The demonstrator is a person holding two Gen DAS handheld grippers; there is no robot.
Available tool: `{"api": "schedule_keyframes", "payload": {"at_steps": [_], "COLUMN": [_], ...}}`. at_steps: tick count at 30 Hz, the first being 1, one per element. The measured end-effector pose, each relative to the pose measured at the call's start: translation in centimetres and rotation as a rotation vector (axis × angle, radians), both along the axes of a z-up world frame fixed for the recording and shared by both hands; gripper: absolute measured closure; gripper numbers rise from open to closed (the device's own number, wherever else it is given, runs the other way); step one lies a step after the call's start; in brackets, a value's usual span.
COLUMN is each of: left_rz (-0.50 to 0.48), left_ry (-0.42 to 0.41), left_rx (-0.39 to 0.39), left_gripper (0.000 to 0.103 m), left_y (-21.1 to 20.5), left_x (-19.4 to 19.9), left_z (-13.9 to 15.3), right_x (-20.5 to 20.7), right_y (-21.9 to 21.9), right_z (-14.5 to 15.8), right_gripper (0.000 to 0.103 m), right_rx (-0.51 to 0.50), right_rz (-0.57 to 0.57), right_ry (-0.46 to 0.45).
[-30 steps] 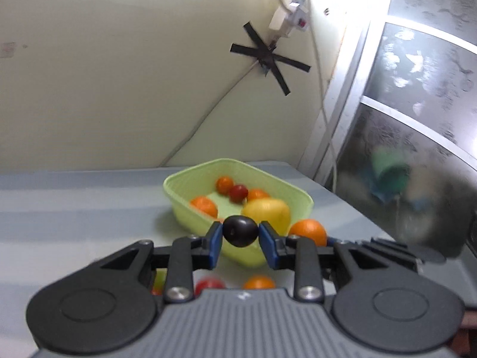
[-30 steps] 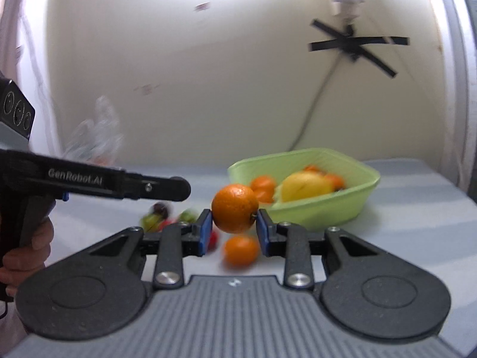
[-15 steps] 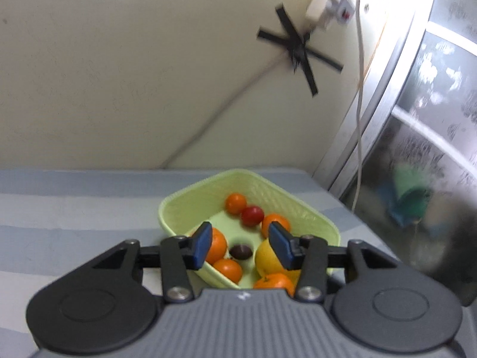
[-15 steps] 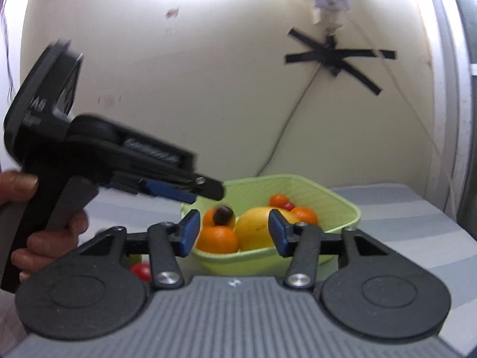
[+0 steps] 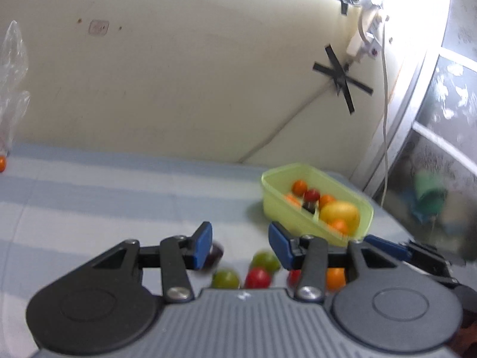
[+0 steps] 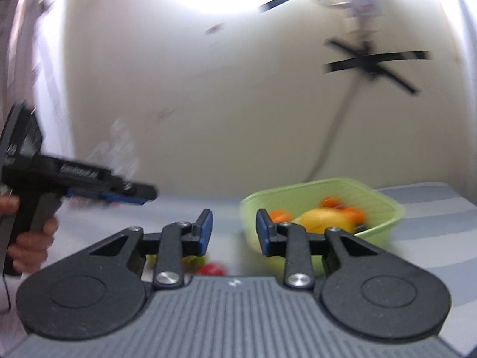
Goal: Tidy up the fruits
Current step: 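Grasp a red tomato with the right tool while the left tool grasps a green tomato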
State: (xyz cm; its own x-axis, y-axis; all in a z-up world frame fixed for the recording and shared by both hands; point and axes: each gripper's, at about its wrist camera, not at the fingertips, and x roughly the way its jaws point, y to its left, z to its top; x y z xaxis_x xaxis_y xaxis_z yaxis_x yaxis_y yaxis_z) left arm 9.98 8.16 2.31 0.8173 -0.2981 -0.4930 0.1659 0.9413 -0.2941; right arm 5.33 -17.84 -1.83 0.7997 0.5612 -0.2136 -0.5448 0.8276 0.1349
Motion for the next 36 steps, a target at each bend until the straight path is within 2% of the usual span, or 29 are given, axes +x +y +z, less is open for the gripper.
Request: {"api": "schedule_keyframes", "payload": {"at_steps": [4, 7, 10, 14, 16, 20, 22, 24, 27, 29, 32, 36], "left_rz": [-0.064, -0.087, -0.076, -0.077, -0.081, -0.097, -0.092, -0.094, -0.078, -0.074, -0.061, -0.06], "left_ry": [-0.011, -0.018, 0.012, 0.084, 0.096, 0.085, 0.079, 0.079, 0.087, 0.09, 0.087, 0.091], "left_rx": [0.114, 0.183, 0.164, 0.057, 0.04, 0.031, 0.01, -0.02, -0.027, -0.031, -0.009, 0.002], "left_gripper": [0.06, 0.06, 0.06, 0.06, 0.061, 0.08, 0.079, 0.079, 0.079, 0.078, 0.067, 0.067], "left_y": [-1.8, -2.6, -1.9, -0.6, -0.6, -0.5, 0.2, 0.8, 1.5, 1.6, 1.3, 0.8], "left_x": [-0.9, -1.1, -0.7, 1.0, 1.4, 1.0, 0.4, -0.2, -1.1, -1.4, -0.9, 0.3], "left_z": [-1.3, -1.7, -2.5, -3.7, -4.2, -4.5, -4.3, -4.3, -4.4, -4.5, -4.3, -4.6], "right_x": [-0.3, 0.2, 0.6, 0.8, 1.1, 1.0, 1.3, 1.7, 2.1, 2.4, 2.8, 2.7], "right_y": [3.7, 5.2, 6.3, 8.1, 9.2, 11.1, 11.8, 12.4, 12.7, 12.5, 12.3, 12.0], "right_z": [-1.1, -1.3, -1.0, -1.6, -2.0, -2.4, -2.4, -2.6, -3.0, -3.2, -3.4, -3.3], "right_gripper": [0.068, 0.068, 0.068, 0.068, 0.068, 0.068, 0.069, 0.076, 0.076, 0.076, 0.075, 0.077], "right_rx": [-0.174, -0.228, -0.254, -0.338, -0.391, -0.487, -0.519, -0.553, -0.59, -0.589, -0.584, -0.566], "right_rz": [0.065, 0.075, 0.102, 0.145, 0.161, 0.188, 0.198, 0.21, 0.19, 0.171, 0.149, 0.141], "right_ry": [0.031, 0.052, 0.043, 0.023, 0.009, -0.046, -0.061, -0.064, -0.076, -0.07, -0.054, -0.04]}}
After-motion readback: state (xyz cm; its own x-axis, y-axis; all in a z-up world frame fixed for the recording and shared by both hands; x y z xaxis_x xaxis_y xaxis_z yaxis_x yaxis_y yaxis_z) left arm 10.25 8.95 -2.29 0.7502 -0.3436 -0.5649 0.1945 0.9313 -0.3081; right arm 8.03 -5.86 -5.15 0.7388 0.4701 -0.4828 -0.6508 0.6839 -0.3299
